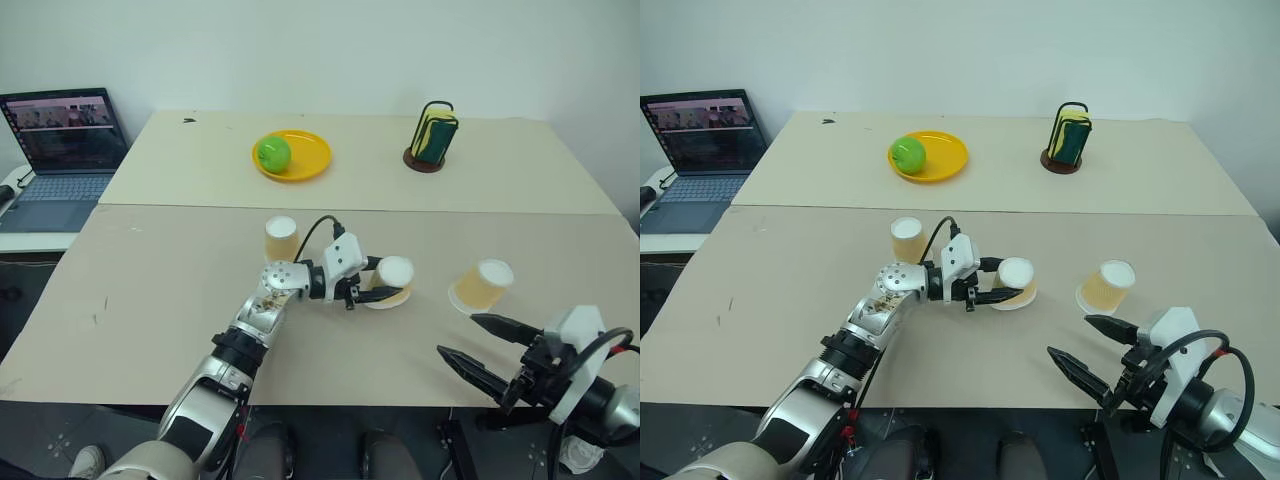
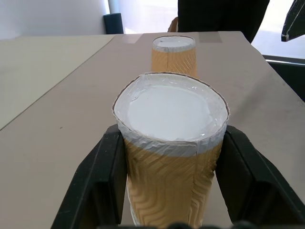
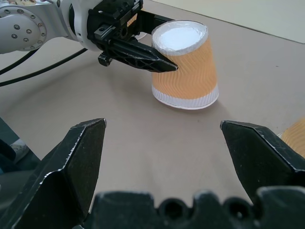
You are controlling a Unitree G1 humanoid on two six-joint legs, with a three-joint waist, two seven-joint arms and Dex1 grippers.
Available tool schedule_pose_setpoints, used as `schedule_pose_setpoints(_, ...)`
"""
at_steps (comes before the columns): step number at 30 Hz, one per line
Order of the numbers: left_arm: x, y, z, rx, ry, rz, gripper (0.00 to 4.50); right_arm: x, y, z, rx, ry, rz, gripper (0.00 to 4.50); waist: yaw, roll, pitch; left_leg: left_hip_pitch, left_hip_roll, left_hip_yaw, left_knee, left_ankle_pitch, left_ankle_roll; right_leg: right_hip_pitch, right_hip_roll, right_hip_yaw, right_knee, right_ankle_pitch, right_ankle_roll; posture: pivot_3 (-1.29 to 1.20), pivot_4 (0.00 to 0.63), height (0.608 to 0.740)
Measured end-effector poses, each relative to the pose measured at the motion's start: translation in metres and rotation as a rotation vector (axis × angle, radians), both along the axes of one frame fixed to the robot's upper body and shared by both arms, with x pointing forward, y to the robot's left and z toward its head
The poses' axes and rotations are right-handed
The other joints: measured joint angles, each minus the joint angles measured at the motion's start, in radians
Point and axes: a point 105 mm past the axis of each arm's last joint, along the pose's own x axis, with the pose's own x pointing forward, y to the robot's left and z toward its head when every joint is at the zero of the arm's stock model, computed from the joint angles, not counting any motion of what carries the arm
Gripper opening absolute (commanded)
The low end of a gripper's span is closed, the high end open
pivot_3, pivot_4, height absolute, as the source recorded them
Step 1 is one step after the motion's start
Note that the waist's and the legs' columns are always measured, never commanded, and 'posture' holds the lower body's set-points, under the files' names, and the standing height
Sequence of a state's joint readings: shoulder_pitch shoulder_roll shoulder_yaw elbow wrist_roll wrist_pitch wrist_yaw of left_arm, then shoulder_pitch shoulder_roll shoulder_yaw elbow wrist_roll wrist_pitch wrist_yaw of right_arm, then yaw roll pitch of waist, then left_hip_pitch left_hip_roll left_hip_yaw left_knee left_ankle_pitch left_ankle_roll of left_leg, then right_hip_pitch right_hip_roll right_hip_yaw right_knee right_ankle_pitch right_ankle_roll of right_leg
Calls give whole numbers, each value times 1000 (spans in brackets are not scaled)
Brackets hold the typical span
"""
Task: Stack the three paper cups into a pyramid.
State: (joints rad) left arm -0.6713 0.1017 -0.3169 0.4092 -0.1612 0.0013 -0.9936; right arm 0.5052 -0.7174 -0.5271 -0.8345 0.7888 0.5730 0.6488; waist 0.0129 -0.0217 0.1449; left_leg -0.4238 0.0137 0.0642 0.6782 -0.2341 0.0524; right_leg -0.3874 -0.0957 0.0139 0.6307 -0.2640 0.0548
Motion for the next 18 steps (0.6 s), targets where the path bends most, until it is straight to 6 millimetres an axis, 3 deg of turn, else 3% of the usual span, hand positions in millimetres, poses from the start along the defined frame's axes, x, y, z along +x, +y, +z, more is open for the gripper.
schedule_pose_setpoints(7,-13,-6,8,-26,52,-72,2125,0,0,-1,1,4,-5,4500,0,0,0,0,0,0,0,0,0,0,0,0,0,0,0,0,150,735)
schedule_pose_setpoints(18,-17,-4,-7,15,110,-67,2125,-1,0,-1,2,5,-7,4500,0,0,0,0,0,0,0,0,0,0,0,0,0,0,0,0,150,735)
